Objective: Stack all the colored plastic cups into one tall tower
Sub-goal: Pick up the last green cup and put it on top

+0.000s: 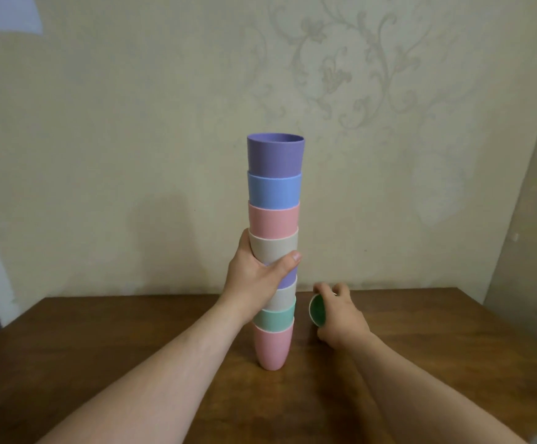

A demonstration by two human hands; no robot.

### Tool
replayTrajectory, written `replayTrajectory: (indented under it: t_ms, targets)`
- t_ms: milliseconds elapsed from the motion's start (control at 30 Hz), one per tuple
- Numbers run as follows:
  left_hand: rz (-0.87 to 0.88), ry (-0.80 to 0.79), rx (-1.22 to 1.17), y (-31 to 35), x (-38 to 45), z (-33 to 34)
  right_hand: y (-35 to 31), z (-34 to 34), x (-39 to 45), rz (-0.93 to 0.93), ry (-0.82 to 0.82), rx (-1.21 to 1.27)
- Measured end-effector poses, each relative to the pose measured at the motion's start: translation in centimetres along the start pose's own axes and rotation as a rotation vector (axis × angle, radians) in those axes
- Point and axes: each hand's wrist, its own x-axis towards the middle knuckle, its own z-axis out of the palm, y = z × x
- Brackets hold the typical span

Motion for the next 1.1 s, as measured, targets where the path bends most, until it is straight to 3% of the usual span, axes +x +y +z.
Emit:
replayTrajectory:
  t_ms: [233,300,433,633,767,900,1100]
  targets:
    - [-0.05,0.01,0.038,2.0,-3.1,-0.3,0.6,-6.2,-3.3,0.247,-0.206,0.309]
    - [-0.055,0.009,0.048,2.6,-4.2,-0.5,0.9,-6.6,-4.3,0.284,-0.179,0.321]
    - [-0.091,0.007,0.024,3.7,-6.5,-0.6,-0.3,-8.9,-5.9,0.258,0.085,0.549]
    - [-0.109,0.017,0.023,4.8,-9.1,-0.6,-8.1,-21.0,-9.1,-0.045,0.46,1.182]
    - [-0.144,0.014,-0.019,5.4,-9.7,-0.6,-13.1,-28.9,-11.8,-0.256,0.671,1.364]
    - [-0.138,-0.023,-0.023,5.4,-9.7,-0.6,-17.2,-32.8,-13.7,-0.392,0.692,1.369]
    - [-0.125,-0.048,0.009,5.2,-9.6,-0.8,-18.5,-28.0,-13.8,-0.42,0.369,0.957]
